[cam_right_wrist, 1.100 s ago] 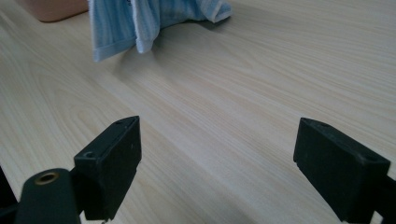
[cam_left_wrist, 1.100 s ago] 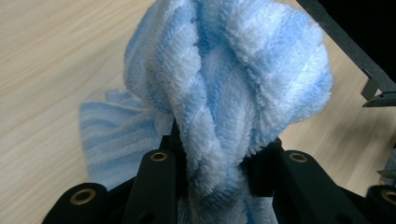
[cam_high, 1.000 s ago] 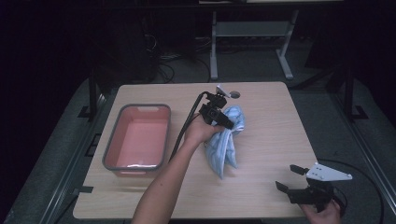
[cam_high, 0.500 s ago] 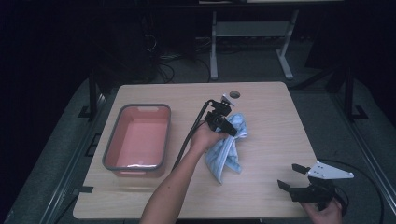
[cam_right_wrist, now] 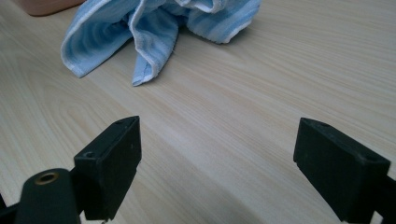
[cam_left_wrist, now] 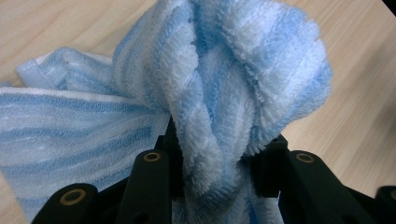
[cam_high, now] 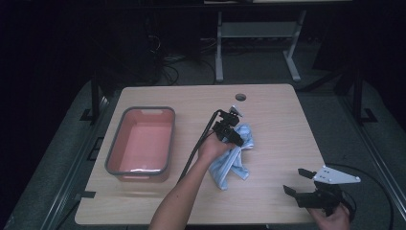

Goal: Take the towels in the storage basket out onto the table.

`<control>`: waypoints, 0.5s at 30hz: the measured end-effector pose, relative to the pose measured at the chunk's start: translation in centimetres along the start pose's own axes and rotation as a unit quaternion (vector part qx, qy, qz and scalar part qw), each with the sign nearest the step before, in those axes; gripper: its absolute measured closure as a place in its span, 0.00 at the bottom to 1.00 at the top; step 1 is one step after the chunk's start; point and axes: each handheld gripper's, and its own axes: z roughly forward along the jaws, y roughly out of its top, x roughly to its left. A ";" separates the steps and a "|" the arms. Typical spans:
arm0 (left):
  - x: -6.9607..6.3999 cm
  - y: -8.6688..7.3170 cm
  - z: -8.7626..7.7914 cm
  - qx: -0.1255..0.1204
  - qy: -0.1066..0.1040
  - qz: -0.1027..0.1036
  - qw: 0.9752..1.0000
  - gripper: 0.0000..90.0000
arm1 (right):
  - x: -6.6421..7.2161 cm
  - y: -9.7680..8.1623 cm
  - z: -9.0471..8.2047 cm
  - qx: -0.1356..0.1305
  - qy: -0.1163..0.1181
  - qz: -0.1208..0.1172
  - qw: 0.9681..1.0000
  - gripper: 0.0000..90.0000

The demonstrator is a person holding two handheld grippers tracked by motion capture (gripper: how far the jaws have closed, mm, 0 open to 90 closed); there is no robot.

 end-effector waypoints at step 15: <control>-0.2 0.1 0.2 -0.011 -0.010 -0.002 1.000 0.56 | 0.1 0.0 0.2 0.002 0.003 0.001 1.000 0.16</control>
